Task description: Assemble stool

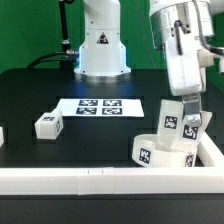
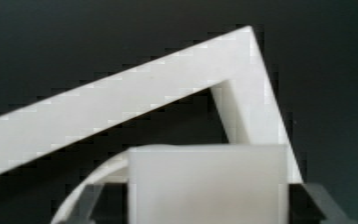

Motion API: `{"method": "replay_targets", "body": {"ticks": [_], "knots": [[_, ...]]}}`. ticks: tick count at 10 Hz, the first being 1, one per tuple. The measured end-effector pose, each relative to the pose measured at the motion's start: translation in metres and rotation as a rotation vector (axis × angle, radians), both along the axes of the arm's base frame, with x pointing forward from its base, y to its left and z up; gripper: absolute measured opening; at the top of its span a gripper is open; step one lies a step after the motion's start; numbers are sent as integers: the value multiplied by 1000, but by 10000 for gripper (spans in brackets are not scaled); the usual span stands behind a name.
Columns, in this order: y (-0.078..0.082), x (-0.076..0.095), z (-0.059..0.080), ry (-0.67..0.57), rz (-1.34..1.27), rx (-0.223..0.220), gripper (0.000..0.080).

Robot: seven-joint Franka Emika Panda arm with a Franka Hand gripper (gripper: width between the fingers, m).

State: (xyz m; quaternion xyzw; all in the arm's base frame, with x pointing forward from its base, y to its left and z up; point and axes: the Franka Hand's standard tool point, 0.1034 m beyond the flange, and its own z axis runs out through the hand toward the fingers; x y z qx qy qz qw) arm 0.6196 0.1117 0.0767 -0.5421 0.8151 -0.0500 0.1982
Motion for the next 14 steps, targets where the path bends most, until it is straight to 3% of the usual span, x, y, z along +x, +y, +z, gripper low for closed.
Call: {"method": "replay_targets", "body": {"ticks": [4, 5, 9, 10, 12, 14], "knots": [[15, -5, -3, 55, -452, 190, 338], [22, -8, -5, 56, -504, 201, 338], [22, -14, -7, 49, -536, 196, 339], [22, -14, -6, 42, -492, 177, 339], [6, -10, 13, 9, -434, 154, 568], [-11, -9, 29, -15, -398, 135, 644]]}}
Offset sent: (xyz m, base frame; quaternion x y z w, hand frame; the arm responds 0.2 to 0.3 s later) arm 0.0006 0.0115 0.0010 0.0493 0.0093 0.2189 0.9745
